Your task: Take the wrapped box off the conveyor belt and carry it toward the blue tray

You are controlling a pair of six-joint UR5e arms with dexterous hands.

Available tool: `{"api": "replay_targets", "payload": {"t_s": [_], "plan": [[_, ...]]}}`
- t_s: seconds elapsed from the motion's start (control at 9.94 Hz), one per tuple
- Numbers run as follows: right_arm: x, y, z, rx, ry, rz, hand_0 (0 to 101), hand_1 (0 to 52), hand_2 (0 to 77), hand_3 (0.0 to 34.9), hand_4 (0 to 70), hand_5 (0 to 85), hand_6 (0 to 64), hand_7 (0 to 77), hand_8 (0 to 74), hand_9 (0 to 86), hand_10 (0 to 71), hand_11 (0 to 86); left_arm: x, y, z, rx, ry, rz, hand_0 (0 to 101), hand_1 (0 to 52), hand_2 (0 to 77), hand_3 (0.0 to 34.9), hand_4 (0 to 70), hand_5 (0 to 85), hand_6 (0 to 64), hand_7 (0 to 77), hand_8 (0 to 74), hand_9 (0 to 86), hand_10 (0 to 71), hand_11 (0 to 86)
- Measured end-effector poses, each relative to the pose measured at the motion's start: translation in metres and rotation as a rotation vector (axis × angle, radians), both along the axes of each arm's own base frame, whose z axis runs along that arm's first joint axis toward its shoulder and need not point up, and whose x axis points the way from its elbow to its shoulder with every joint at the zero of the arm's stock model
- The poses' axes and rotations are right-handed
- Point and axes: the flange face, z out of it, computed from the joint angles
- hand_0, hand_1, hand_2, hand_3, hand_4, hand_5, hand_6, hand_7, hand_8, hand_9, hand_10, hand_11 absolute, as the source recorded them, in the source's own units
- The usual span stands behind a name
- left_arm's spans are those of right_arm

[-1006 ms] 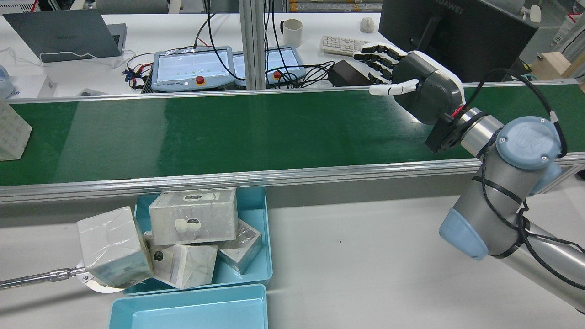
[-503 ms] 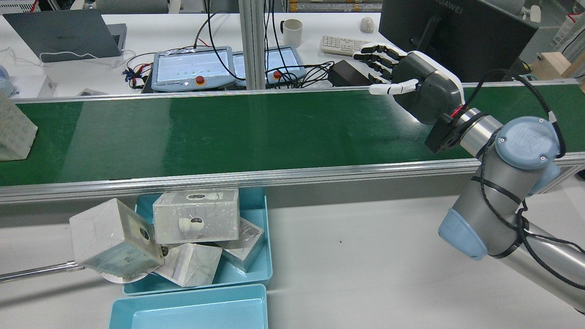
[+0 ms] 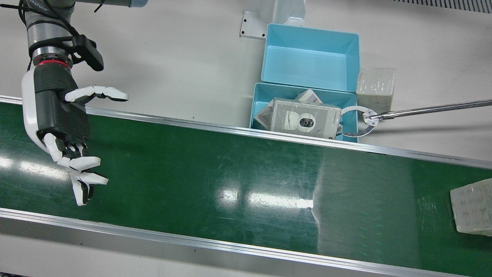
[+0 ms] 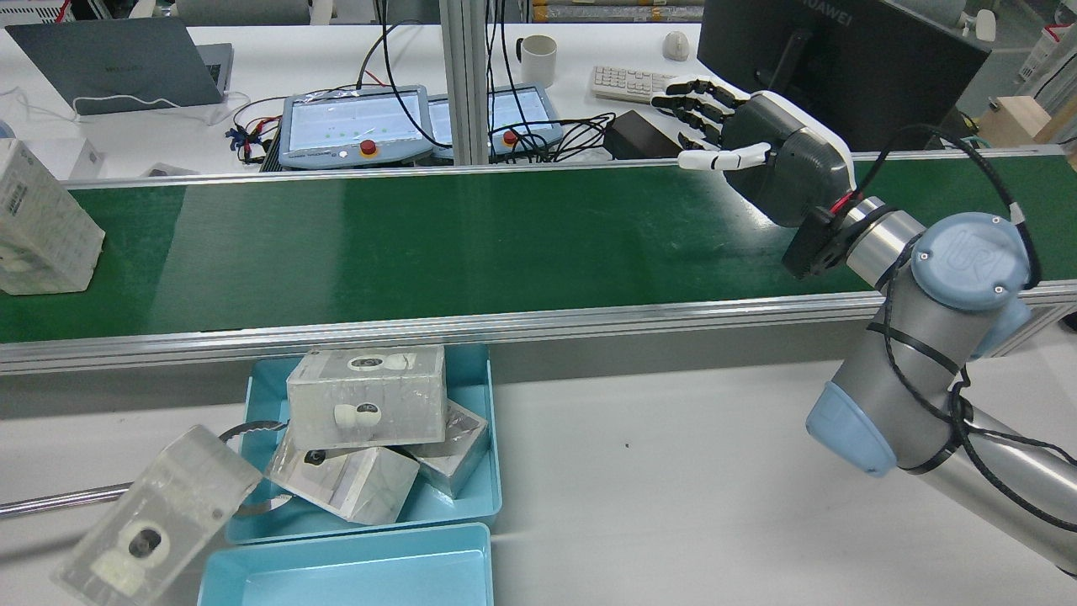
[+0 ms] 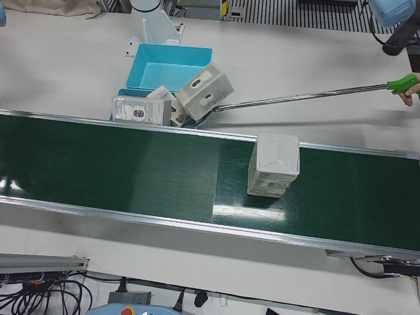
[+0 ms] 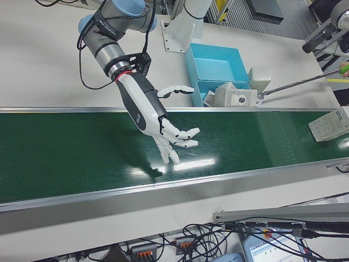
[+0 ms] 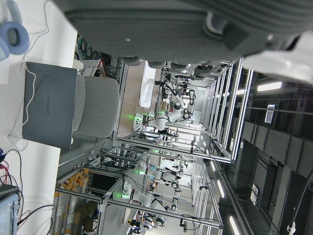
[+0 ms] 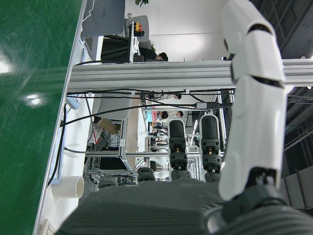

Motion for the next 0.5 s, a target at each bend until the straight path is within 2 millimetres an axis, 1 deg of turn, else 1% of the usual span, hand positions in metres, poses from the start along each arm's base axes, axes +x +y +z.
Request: {"api": "replay_targets", "payload": {"t_s": [0.1, 0.2, 0.3, 0.5], "plan": [[-0.0001, -0.0002, 0.0002, 0.0, 0.001, 0.0, 47, 14.7, 21.3, 16.8, 10.9, 34.9, 3.8, 24.0, 0.0, 6.0, 0.0, 1.6, 0.0, 0.0, 0.0, 0.0, 0.0, 0.0, 0, 0.0, 0.5, 0.0, 0.0, 1.1, 0.0, 0.0, 0.0, 0.0, 0.5, 0.0], [-0.0001, -0.0003, 0.0003, -0.001, 0.001, 0.0, 47, 14.7, 21.3, 16.8, 10.9, 34.9, 3.8, 24.0, 0.0, 6.0, 0.0, 1.6, 0.0, 0.0, 0.0, 0.0, 0.0, 0.0, 0, 0.0, 0.5, 0.0, 0.0, 1.1, 0.0, 0.0, 0.0, 0.0, 0.5, 0.0], [0.0, -0.0003, 0.0003, -0.001, 0.001, 0.001, 47, 14.7, 21.3, 16.7, 10.9, 34.9, 4.4, 25.6, 0.0, 6.0, 0.0, 1.6, 0.0, 0.0, 0.0, 0.0, 0.0, 0.0, 0, 0.0, 0.5, 0.0, 0.0, 1.1, 0.0, 0.0, 0.0, 0.0, 0.5, 0.0], [0.0008, 0.0, -0.0015, 0.003, -0.002, 0.002, 47, 14.7, 22.4, 16.3, 10.9, 34.9, 4.4, 25.6, 0.0, 6.0, 0.0, 1.6, 0.0, 0.0, 0.0, 0.0, 0.0, 0.0, 0, 0.0, 0.5, 0.0, 0.0, 1.1, 0.0, 0.0, 0.0, 0.0, 0.5, 0.0]]}}
